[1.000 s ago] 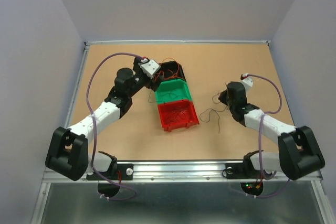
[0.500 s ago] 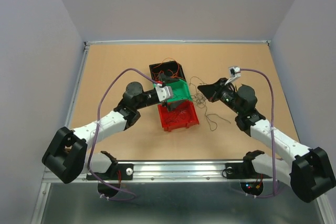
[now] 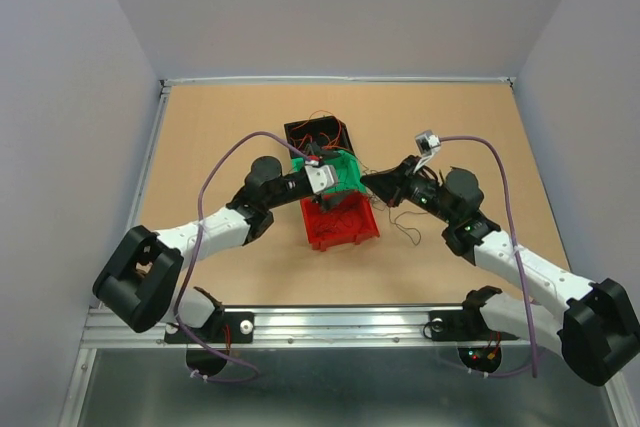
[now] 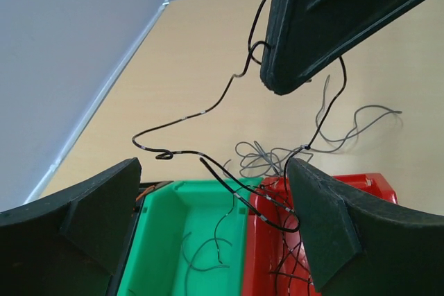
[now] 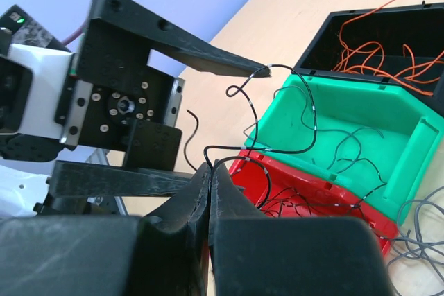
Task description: Untangle the cables
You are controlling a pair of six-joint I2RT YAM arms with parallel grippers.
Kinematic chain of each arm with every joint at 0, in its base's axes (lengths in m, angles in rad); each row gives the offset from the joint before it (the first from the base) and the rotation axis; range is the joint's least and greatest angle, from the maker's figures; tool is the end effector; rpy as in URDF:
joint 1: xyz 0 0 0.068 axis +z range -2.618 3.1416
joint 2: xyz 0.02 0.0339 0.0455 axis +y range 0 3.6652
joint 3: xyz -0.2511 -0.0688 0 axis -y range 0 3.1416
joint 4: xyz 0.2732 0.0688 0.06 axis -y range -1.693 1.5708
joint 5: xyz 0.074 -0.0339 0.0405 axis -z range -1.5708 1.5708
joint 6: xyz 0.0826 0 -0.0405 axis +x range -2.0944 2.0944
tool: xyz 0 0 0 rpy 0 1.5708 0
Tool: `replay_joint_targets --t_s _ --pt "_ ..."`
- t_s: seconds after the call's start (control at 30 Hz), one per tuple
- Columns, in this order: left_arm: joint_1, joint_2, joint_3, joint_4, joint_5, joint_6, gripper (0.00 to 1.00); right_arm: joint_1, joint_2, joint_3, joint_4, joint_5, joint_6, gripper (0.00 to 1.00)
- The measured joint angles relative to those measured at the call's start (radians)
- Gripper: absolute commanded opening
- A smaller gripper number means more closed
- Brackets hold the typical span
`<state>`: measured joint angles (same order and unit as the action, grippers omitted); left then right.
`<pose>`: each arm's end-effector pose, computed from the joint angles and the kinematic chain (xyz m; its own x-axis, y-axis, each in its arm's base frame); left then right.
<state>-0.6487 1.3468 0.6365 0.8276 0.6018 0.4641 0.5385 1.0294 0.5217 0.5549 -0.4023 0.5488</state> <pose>0.2519 -0.2497 0.2423 0.5069 0.0788 -0.8584 0.8042 0.3153 0.5038 0.2481 0.1859 0.2554 -0.3868 0.3281 -0.8618 -0.7102 0.4902 0.5053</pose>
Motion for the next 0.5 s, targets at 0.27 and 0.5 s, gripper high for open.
replay_joint_targets --t_s 0.27,0.5 --pt "-0.013 0.039 0.012 -0.021 0.006 0.021 0.99 0.014 -0.002 0.0 0.0 -0.006 -0.015 0.0" --pt "-0.048 0.092 0.032 -0.034 0.019 0.057 0.99 0.026 -0.001 0.0 0.003 -0.01 -0.022 0.01"
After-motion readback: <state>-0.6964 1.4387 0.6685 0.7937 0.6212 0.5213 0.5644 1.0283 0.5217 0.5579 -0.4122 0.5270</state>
